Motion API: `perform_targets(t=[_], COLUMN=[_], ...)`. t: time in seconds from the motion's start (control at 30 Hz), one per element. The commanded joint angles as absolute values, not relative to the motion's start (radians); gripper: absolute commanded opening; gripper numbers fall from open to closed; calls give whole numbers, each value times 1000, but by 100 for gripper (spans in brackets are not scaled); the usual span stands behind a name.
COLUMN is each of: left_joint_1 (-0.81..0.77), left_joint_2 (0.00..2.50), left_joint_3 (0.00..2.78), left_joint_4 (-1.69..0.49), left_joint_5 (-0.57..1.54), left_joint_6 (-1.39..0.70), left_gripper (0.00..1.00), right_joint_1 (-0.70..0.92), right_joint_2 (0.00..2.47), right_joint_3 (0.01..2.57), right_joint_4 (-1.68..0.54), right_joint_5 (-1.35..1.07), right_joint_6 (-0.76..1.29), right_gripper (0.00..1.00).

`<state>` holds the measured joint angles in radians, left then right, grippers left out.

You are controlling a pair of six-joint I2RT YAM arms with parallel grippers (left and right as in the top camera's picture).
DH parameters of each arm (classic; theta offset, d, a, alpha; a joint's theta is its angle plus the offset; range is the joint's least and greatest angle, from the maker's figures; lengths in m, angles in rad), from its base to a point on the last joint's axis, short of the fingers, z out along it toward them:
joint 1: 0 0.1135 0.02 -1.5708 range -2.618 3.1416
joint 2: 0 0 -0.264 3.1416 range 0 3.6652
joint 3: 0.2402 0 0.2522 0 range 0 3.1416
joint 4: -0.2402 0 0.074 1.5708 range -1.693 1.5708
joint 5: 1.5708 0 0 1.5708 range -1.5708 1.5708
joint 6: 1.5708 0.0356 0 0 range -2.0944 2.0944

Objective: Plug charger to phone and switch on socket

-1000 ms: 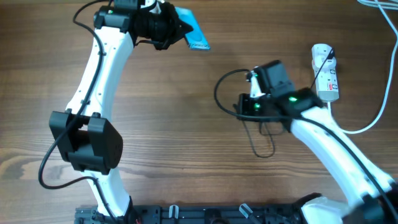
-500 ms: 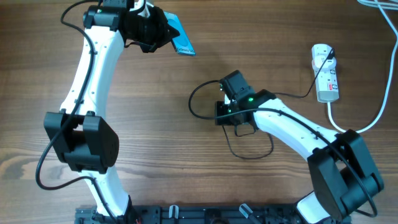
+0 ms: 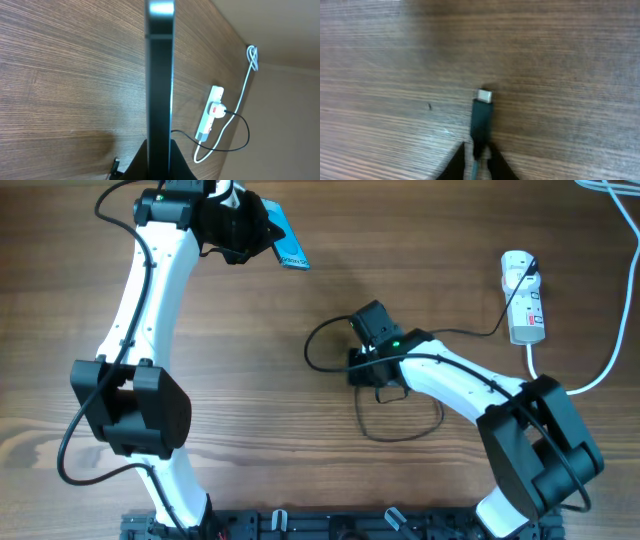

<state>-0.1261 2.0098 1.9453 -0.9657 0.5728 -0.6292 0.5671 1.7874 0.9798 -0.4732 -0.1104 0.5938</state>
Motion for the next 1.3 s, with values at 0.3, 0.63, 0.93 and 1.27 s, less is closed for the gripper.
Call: perform_targets(t=[0.3,0.63,0.93,1.27], left_joint_1=[-125,-125,-125,-126], left_joint_2=[1978,1978,1978,1978], left_joint_3=[1950,1950,1950,1950], left_joint_4=[-963,-976,-986,-987], left_joint_5=[578,578,578,578], left_joint_6=[-606,-606,-606,-606], left_gripper=[4,4,4,4], right_joint_1=[563,567,591,625], right_joint_2=[1809,1810,1822,1899], right_joint_3=[984,973,973,973], right_joint_4=[-451,-487,-483,-489], right_joint_5=[-279,-206,-172,-59], right_joint_6=[604,632,638,696], right_gripper=[61,34,28,25])
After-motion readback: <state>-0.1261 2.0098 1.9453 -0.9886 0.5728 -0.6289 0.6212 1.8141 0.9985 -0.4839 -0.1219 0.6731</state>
